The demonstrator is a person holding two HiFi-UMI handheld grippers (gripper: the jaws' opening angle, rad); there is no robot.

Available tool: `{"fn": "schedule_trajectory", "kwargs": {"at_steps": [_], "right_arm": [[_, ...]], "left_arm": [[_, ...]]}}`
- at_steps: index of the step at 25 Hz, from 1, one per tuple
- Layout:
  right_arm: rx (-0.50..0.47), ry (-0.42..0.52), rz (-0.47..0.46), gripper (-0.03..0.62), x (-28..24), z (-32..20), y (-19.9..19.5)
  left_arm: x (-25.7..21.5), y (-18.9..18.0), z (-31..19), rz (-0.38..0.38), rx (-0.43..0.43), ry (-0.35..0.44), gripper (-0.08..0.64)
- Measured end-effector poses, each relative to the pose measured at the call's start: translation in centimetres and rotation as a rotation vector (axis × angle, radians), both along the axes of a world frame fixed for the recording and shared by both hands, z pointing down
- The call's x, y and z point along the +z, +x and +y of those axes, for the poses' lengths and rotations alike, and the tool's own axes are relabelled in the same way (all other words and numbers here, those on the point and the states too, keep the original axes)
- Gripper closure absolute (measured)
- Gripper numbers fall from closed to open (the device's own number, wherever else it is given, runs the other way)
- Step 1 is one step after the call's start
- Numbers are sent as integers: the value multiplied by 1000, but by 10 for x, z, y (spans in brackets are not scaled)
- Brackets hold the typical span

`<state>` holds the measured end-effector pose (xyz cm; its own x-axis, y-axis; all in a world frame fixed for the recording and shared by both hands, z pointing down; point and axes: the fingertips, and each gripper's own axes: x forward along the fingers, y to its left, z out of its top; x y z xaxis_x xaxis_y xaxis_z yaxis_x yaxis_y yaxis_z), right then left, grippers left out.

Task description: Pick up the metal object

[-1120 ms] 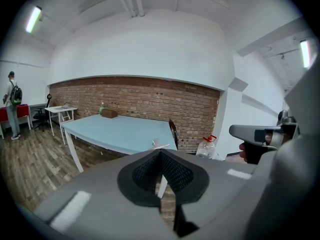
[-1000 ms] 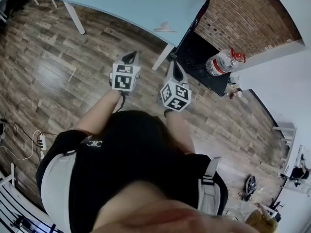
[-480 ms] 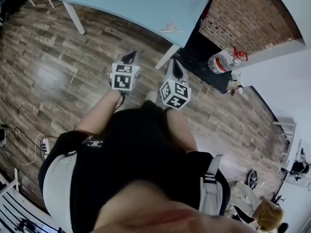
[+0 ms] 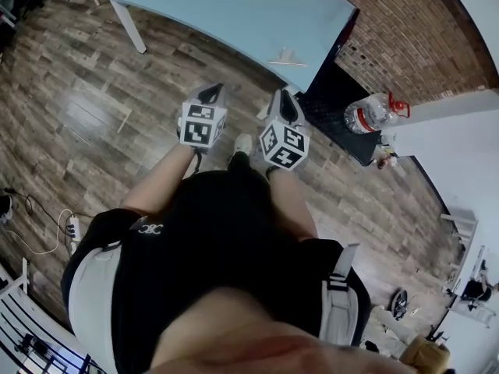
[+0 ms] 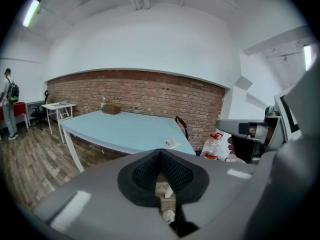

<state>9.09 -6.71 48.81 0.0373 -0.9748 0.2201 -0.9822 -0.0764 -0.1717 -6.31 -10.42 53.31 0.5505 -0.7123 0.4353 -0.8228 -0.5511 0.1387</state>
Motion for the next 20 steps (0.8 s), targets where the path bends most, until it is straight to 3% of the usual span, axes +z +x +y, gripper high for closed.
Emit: {"fn": "schedule_trajectory", "kwargs": {"at_steps": [9,16,20], "right_arm": [[-11,-79,-3,532,30,-98,58],[-46,-219,-3,524,68,-161,102],[-125,-333,56,469,102,-187,112]], "left_arm": [[-3,37,-102,-41,-40,-22,560],[5,86,-158,-62,-40,-71,560],[17,102,-179,-59,-66,-111,560]]}}
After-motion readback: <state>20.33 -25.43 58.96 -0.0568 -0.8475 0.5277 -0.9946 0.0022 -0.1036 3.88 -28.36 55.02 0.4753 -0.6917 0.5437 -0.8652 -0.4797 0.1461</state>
